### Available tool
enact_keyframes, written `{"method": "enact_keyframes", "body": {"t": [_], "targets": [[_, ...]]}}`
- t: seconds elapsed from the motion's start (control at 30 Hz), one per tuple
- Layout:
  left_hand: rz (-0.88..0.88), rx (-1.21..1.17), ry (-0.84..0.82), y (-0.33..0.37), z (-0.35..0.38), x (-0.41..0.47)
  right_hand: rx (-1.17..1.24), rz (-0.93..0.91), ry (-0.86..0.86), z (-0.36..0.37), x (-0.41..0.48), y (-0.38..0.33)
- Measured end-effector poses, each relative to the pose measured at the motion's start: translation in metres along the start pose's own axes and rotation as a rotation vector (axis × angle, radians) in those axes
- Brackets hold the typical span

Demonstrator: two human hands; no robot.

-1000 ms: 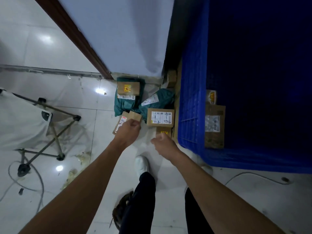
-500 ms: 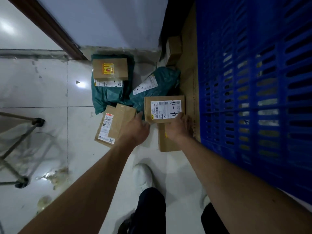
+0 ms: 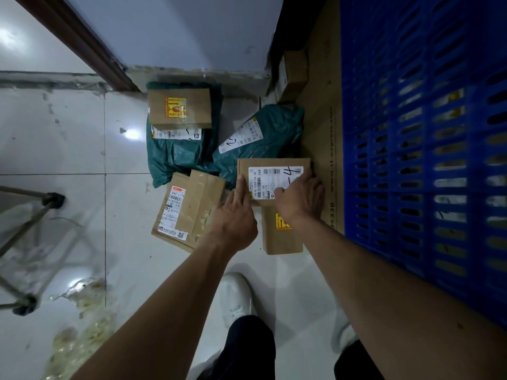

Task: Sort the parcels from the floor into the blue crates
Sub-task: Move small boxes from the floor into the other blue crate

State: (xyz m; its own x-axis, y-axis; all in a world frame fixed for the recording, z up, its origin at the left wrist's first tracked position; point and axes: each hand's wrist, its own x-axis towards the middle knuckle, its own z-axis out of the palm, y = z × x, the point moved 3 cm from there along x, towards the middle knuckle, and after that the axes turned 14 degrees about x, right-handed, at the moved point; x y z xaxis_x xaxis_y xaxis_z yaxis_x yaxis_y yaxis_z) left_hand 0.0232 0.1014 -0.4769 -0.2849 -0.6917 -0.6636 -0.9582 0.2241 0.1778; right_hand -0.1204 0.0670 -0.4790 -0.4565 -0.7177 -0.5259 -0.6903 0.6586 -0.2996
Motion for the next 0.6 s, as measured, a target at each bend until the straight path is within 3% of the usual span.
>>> {"method": "enact_keyframes", "body": {"t": [0.3, 0.6], "targets": [[-0.266, -0.645, 0.000, -0.007, -0.010, 0.006, 0.124, 0.090, 0.002, 0.001, -0.002, 0.008], [-0.435, -0.582, 0.130, -0.010, -0.062, -0.040, 0.066, -0.002, -0.020, -0.049, -0.066, -0.023]]}}
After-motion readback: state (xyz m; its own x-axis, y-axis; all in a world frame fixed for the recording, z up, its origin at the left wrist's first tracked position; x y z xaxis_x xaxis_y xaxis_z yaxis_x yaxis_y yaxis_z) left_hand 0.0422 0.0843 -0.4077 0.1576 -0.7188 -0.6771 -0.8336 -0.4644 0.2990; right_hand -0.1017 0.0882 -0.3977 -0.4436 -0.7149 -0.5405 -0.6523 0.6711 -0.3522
